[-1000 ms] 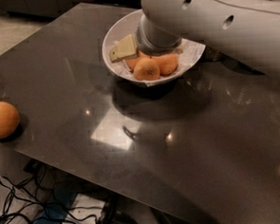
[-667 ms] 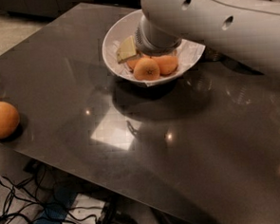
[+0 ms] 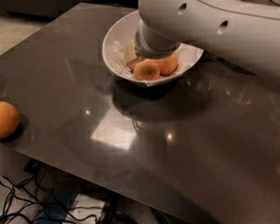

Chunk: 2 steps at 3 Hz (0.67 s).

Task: Pick orange from white bowl

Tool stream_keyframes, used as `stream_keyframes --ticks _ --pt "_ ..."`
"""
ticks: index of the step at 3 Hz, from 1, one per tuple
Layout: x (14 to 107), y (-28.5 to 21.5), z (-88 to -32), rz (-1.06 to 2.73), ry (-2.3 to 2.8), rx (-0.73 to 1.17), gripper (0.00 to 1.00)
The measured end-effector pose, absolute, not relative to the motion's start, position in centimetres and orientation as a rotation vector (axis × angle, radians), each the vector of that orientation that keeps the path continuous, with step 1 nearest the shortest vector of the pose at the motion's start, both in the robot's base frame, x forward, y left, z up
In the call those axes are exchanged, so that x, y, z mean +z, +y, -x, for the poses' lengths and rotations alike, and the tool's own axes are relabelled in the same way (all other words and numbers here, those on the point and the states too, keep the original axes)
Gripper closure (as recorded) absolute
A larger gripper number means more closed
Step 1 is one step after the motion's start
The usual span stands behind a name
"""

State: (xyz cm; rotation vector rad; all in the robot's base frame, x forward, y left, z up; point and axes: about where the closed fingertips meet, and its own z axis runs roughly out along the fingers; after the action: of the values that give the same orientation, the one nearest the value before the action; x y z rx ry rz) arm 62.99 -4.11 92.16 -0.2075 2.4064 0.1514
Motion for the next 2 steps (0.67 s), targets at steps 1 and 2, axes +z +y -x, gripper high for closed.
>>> stream_keyframes --ticks 1,2 --pt "91.1 -4.1 -63.1 0.204 2.425 0.131 0.36" --pt "90.0 -4.0 -63.2 0.198 2.445 0.107 0.36"
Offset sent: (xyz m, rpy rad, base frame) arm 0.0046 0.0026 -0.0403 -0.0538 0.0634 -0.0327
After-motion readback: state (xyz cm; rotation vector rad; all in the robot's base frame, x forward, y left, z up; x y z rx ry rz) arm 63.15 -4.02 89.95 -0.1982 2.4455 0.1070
